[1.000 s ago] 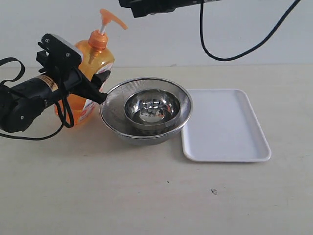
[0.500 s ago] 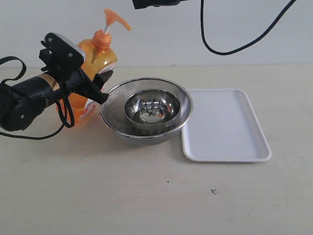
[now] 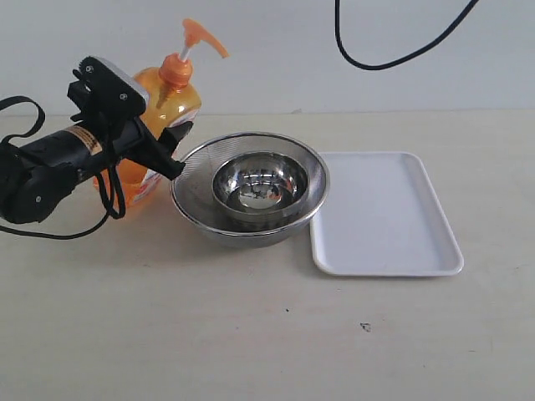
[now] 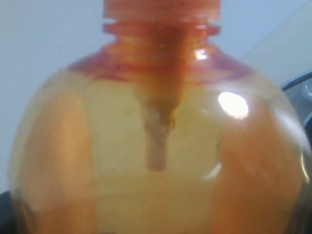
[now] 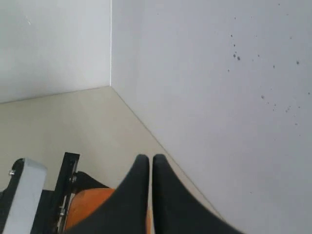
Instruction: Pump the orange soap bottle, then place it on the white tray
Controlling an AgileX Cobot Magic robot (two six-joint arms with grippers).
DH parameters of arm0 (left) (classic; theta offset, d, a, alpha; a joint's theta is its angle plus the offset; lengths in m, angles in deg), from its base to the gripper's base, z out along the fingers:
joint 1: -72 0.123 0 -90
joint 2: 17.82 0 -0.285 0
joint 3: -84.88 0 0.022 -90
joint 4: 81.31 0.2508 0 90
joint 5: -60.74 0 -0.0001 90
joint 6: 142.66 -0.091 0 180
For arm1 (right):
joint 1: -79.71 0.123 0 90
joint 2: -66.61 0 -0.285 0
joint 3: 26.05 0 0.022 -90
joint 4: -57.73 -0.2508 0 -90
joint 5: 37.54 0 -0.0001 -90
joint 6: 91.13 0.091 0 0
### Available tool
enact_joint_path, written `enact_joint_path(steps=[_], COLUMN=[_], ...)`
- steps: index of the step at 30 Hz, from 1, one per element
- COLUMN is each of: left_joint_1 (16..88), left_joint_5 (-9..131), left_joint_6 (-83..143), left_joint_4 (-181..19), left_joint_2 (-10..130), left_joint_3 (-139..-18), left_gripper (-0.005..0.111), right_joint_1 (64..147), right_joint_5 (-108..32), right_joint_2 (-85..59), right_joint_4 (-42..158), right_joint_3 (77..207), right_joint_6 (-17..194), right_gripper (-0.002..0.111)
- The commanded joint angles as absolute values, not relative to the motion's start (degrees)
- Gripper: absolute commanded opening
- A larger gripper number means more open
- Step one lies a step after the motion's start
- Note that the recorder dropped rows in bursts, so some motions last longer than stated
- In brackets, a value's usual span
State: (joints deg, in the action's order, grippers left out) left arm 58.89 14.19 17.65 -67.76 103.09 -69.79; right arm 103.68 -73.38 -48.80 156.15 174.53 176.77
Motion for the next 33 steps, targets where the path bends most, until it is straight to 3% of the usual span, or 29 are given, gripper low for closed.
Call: enact_joint_path(steps=[1,25,33], left_joint_1=[58.6,55.8,55.7], left_joint_5=[11.5,17.4,18.1], left_joint_6=[16.5,17.3,12.0], left_joint_4=[-65.9,-62.4,-71.3], left_joint_2=[102.4,102.4,102.4], left_joint_3=[-70.6,-73.9,-73.9], left_gripper=[0.005,0.005,0.005], right_joint_1=[103.7,103.7,103.7], right_joint_5=[-73.6,-74.8,-74.8], right_joint_2=[-50.4,-55.2,-54.6], right_joint_4=[156.3,157.7,157.7], right_joint_3=[176.4,176.4,176.4], right_joint_6=[178.0,183.2,183.2], right_gripper=[0.0,0.0,0.0])
